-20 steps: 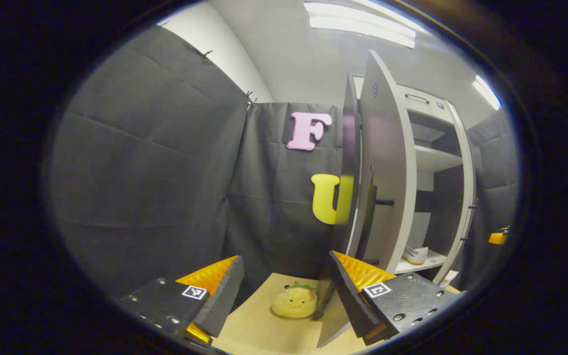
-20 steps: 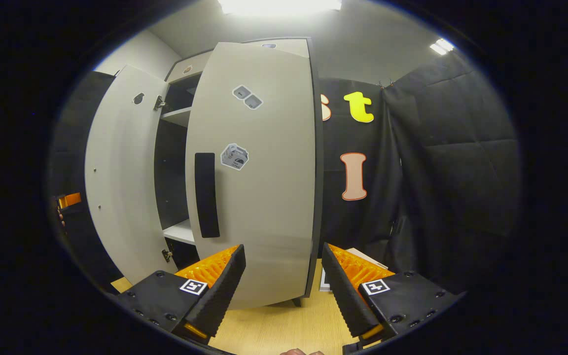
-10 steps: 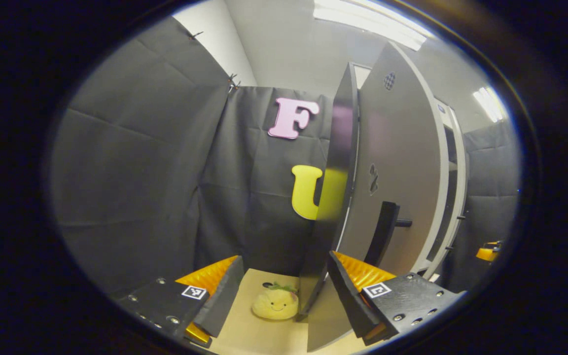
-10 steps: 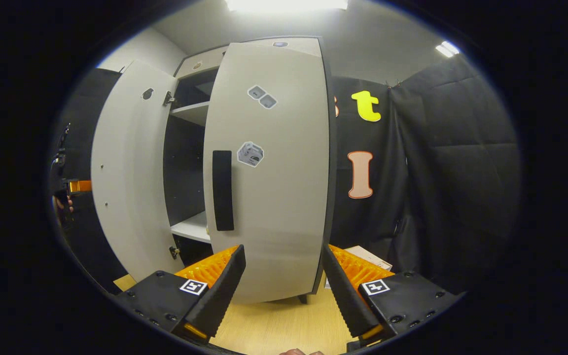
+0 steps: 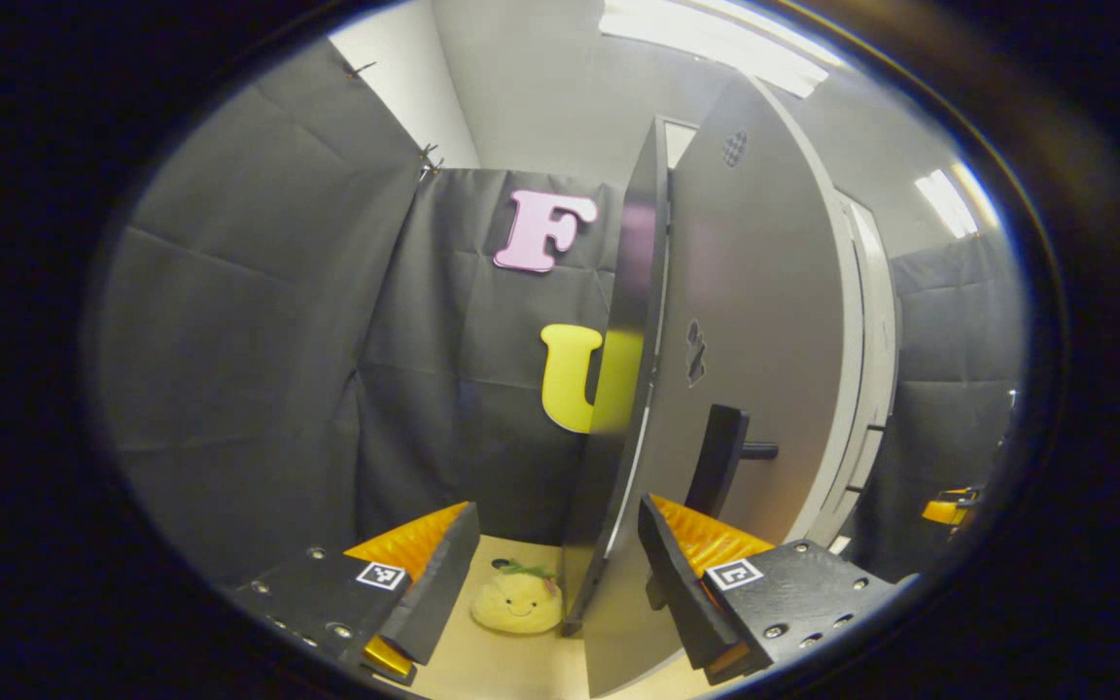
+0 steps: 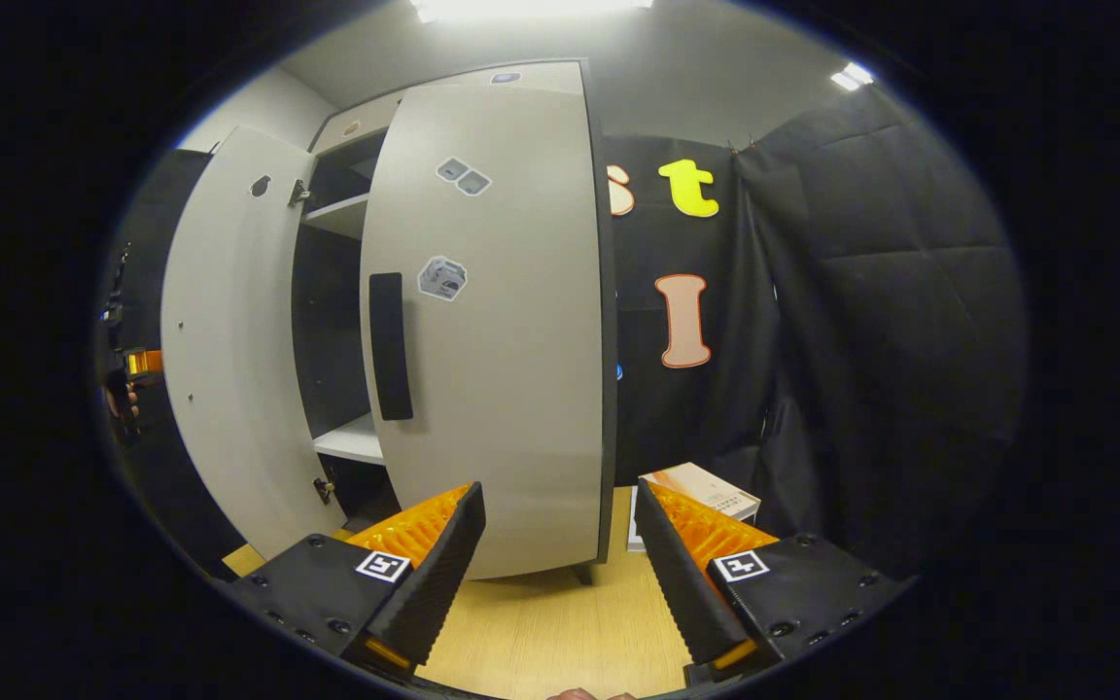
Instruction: Grab one shoe with the right hand and put it into the shoe cabinet, grab the other shoe with the left hand and put it into the shoe cabinet; then close the right door with the right hand and the left door with the left hand.
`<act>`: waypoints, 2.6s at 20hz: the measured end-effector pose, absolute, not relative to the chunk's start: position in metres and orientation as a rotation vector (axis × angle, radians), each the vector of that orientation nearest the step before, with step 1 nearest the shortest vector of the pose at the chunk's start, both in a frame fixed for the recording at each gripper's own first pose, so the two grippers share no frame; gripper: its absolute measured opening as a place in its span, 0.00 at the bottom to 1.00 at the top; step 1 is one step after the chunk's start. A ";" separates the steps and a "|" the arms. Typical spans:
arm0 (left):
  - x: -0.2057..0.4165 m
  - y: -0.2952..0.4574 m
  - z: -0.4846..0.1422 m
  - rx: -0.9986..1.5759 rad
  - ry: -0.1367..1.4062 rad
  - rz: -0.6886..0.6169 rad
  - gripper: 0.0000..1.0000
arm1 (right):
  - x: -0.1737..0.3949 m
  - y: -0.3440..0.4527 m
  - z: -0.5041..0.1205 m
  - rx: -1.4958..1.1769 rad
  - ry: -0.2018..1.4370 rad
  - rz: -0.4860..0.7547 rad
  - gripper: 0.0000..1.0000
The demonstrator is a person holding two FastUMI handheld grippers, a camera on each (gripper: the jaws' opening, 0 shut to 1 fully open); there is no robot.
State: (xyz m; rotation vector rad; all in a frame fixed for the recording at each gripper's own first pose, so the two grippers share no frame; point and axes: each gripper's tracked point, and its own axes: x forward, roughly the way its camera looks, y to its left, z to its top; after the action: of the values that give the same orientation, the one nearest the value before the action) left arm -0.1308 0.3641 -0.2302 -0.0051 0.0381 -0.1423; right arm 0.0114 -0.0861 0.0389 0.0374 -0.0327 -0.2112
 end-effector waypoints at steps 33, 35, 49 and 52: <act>-0.165 0.167 -0.255 0.058 -0.018 -0.219 0.95 | -0.002 -0.119 0.029 0.171 -0.022 -0.258 0.98; -0.193 0.182 -0.249 0.045 -0.029 -0.222 0.96 | 0.005 -0.112 0.038 0.161 -0.056 -0.280 0.98; -0.310 0.242 -0.288 0.072 -0.021 -0.157 0.93 | 0.028 -0.042 0.006 0.119 0.017 -0.278 0.92; -0.315 0.243 -0.294 0.069 -0.013 -0.149 0.95 | 0.032 -0.032 0.005 0.098 0.028 -0.243 0.92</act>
State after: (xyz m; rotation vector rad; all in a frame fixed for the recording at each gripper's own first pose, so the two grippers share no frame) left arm -0.3151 0.2431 -0.2944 0.0692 -0.0127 -0.1485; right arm 0.0316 -0.0325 0.0052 0.0975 0.0277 -0.2425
